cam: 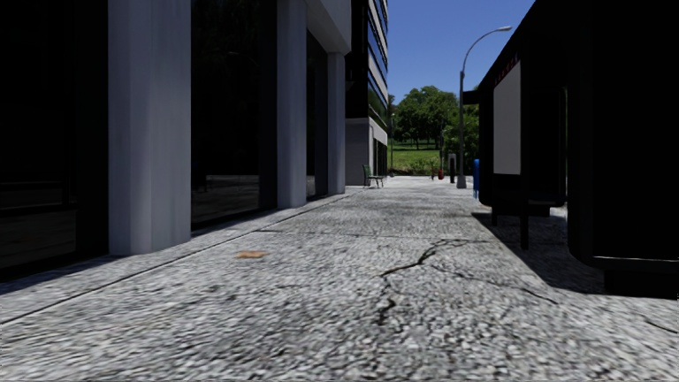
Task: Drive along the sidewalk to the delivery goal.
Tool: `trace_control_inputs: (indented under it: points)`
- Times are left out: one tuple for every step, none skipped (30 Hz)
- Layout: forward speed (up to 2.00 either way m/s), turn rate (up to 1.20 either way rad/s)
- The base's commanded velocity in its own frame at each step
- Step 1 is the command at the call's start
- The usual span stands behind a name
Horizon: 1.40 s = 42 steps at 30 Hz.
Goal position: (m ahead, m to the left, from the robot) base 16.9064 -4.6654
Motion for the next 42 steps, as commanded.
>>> trace_control_inputs:
  points:
    - [1.47,0.00]
    - [1.47,0.00]
    - [1.47,0.00]
    - [1.47,0.00]
    - [1.47,0.00]
    - [1.47,-0.16]
    - [1.47,-0.26]
    - [1.47,-0.26]
    - [1.47,-0.38]
    - [1.47,-0.46]
    - [1.47,-0.50]
    - [1.47,-0.50]
    - [1.47,-0.51]
    - [1.47,-0.52]
    - [1.47,-0.52]
    - [1.46,-0.52]
    - [1.46,-0.52]
    - [1.46,-0.52]
    - [1.46,-0.52]
    - [1.46,-0.49]
    - [1.46,-0.01]
    - [1.46,0.00]
    - [1.46,0.00]
    - [1.46,0.00]
    - [1.46,0.00]
    - [1.46,0.00]
    - [1.46,0.00]
    - [1.46,0.00]
    - [1.46,0.00]
    - [1.46,0.00]
    - [1.46,0.00]
    - [1.46,0.00]
    - [1.46,0.00]
    - [1.46,0.00]
    - [1.46,0.00]
    - [1.46,0.00]
    - [1.46,0.00]
    - [1.46,0.00]
    - [1.46,0.00]
    - [1.46,0.00]
    - [1.46,-0.01]
    - [1.46,-0.01]
